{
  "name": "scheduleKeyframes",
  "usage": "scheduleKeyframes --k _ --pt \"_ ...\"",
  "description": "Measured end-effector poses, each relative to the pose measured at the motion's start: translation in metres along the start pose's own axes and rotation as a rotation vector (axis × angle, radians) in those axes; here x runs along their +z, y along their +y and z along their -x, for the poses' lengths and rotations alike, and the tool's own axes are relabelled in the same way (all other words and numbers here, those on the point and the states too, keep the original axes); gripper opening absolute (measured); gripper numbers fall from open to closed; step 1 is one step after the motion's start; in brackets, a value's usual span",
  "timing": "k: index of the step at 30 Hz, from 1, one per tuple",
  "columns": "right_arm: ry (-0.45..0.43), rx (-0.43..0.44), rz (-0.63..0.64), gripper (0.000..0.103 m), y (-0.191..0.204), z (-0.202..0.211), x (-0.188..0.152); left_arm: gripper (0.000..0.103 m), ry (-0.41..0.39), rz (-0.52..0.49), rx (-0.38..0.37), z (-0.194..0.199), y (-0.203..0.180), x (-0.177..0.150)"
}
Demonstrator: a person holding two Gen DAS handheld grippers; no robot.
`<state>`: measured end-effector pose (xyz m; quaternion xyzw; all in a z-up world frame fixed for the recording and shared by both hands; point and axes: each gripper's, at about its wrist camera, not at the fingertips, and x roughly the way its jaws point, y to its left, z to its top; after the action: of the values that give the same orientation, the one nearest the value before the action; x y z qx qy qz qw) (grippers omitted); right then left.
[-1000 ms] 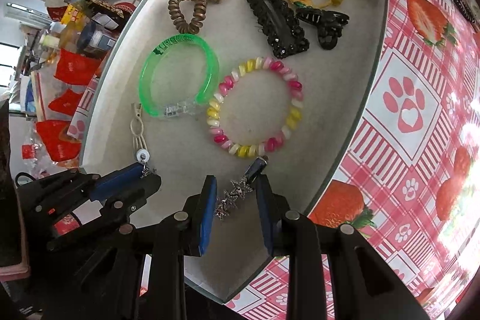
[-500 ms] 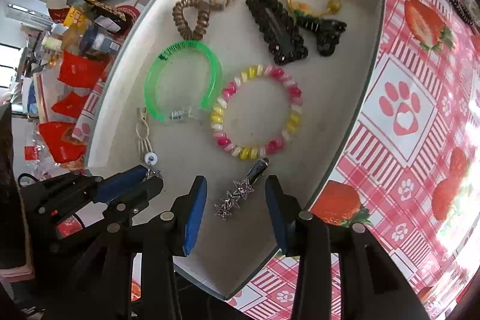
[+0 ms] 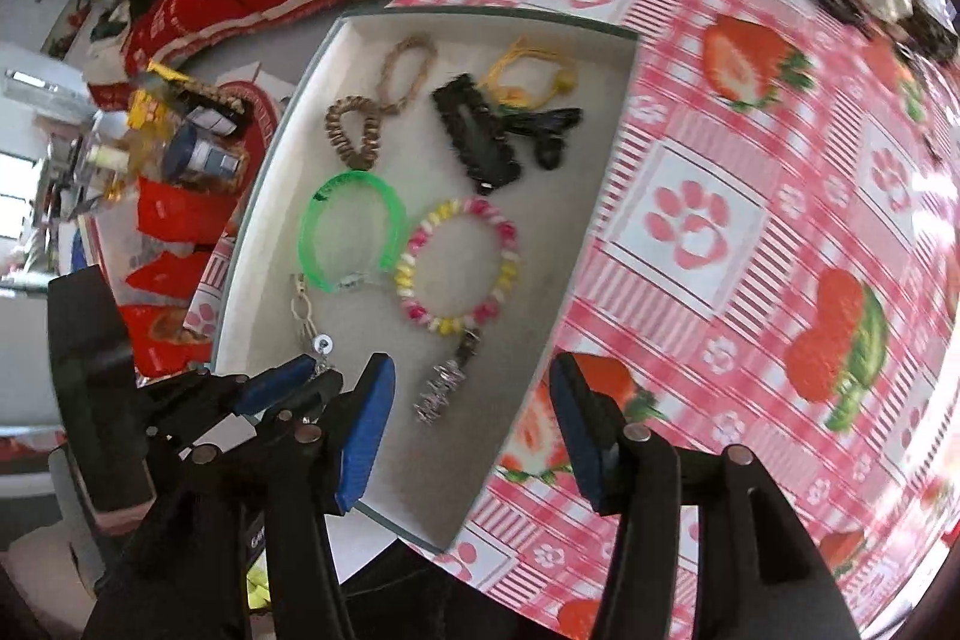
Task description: Organize jewelry
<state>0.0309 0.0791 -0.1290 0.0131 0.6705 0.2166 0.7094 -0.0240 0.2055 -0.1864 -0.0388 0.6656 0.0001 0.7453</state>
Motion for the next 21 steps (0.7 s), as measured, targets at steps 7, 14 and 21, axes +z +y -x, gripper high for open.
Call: scheduleKeyframes --k 7,14,21 --pt "-0.004 0.003 -0.074 0.059 -0.019 0.012 -0.012 0.022 -0.004 -0.024 0.018 0.001 -0.006 0.005" --pt "-0.011 0.004 -0.111 0.059 -0.029 0.020 -0.020 0.023 -0.023 -0.031 0.013 0.011 -0.013 0.015" --pt "-0.019 0.000 -0.128 0.059 -0.033 0.027 -0.023 0.103 -0.089 -0.004 0.069 0.028 -0.014 0.015"
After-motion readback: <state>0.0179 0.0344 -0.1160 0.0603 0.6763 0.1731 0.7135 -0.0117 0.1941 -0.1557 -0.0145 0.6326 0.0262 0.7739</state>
